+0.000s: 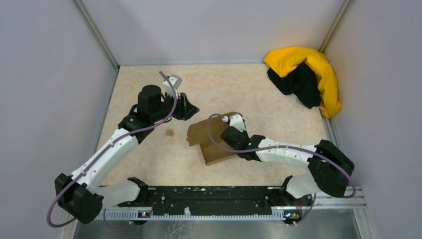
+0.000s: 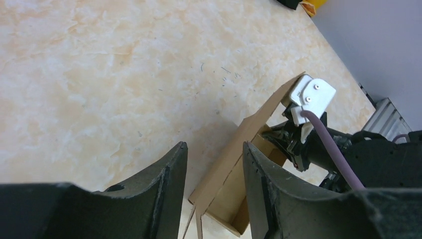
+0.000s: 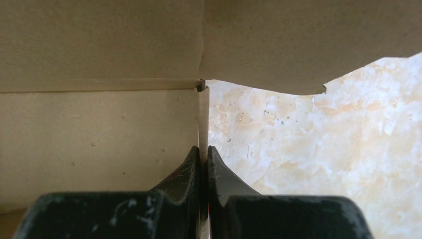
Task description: Fold the paper box
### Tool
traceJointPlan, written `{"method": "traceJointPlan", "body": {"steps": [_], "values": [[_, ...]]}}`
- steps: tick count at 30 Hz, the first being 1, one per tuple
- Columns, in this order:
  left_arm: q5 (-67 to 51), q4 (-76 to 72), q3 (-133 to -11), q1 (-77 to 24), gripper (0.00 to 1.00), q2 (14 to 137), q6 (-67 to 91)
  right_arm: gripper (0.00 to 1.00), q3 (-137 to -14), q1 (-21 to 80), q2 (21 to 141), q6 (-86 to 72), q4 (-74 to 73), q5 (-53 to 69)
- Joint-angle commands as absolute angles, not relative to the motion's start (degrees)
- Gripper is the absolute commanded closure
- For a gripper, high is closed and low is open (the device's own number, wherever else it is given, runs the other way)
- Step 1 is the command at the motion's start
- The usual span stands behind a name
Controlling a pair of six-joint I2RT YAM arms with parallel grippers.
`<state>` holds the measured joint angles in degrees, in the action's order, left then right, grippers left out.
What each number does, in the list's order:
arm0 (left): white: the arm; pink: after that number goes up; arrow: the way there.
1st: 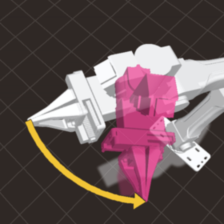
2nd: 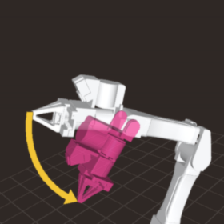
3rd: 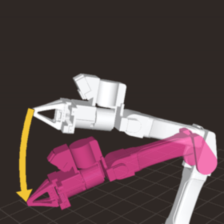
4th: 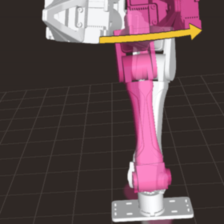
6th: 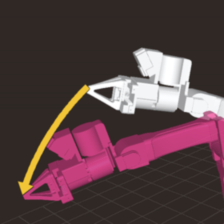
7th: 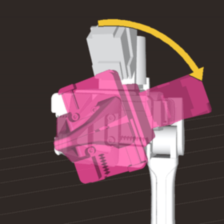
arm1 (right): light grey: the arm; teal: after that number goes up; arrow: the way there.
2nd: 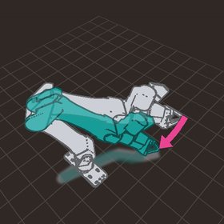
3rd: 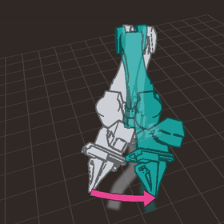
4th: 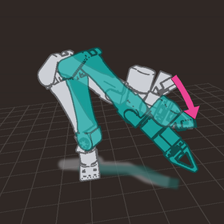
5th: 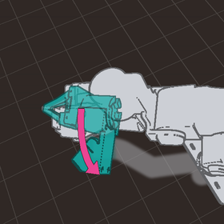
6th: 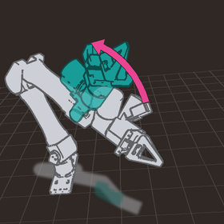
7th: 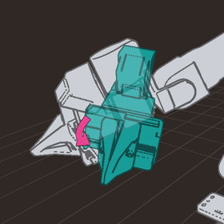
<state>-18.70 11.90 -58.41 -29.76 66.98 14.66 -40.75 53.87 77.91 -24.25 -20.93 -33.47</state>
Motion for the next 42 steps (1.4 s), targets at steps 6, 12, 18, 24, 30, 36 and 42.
{"method": "traceJointPlan", "body": {"steps": [6,12,18,24,30,36,42], "values": [[-10.67,8.74,-50.13,-28.17,0.48,60.94,19.11,1.00,-43.06,59.34,75.77,-18.11,-17.83,-43.90],[-11.60,6.87,-47.47,-26.48,0.48,61.74,18.75,1.00,-42.77,59.59,74.29,-12.47,-14.44,-45.51],[-12.58,5.14,-45.69,-24.82,0.48,62.56,18.41,1.00,-40.44,59.59,71.46,-8.02,-10.74,-47.21],[-13.34,4.64,-45.35,-24.13,0.49,63.45,18.63,1.00,-42.12,59.51,75.85,-8.12,-11.36,-48.66],[-13.11,5.10,-45.58,-23.82,0.49,63.33,18.58,1.00,-44.46,57.56,81.65,-11.08,-12.44,-46.88],[-12.68,5.43,-45.60,-23.32,0.48,64.43,18.79,1.00,-47.55,52.96,83.72,-15.30,-14.32,-41.43],[-12.29,5.82,-45.68,-22.35,0.48,66.08,19.07,1.00,-53.93,48.84,89.10,-22.22,-18.58,-38.65]]}}
